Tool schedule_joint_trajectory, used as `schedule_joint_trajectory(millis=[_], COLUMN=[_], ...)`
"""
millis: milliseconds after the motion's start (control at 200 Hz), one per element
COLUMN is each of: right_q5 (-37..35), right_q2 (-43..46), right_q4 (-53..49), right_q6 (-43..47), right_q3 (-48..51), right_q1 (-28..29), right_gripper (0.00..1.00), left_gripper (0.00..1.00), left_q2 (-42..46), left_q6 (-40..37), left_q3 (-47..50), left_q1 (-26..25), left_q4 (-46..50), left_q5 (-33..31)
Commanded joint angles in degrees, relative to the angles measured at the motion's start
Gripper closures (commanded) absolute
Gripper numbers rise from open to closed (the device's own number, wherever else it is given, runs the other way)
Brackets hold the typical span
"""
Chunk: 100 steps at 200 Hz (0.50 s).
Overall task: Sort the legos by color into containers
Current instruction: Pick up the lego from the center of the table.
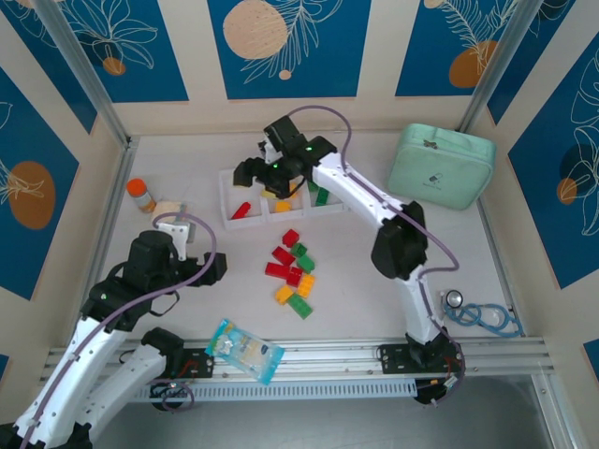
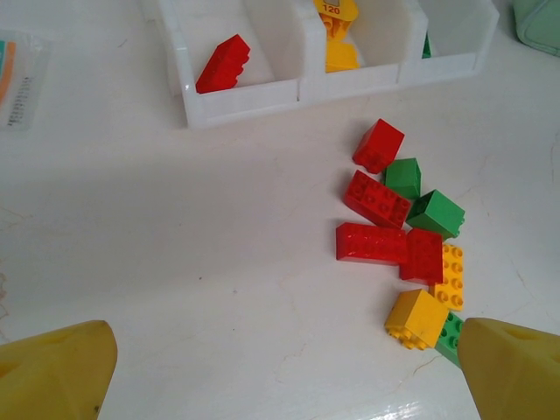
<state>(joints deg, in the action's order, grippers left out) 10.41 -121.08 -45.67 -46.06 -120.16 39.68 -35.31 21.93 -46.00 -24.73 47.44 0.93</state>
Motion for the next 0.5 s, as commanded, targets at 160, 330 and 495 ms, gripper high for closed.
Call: schedule_joint_trajectory(millis=[160,330,495], right_q5=[-13.1,-16.9,-19.1], right_q2=[8.2,7.4,4.4], right_q4=[1.6,0.8,-0.8], right_q6=[-6.7,-5.6,-4.8], right_q3=[19.7,24.3,23.5], right_q1=[1.4,1.4,1.6], right_gripper=[0.14,0.19,0.24], left_gripper=[0.01,0.01,0.01], left_q2=[0.2,1.1,1.1], left_q6=[-1.5,-1.6,-1.6], left_q3=[0.7,1.1,1.2], left_q1=[1.0,1.0,1.1], left_q4=[-1.4,-2.1,-2.2], left_q5=[2.4,3.2,3.5])
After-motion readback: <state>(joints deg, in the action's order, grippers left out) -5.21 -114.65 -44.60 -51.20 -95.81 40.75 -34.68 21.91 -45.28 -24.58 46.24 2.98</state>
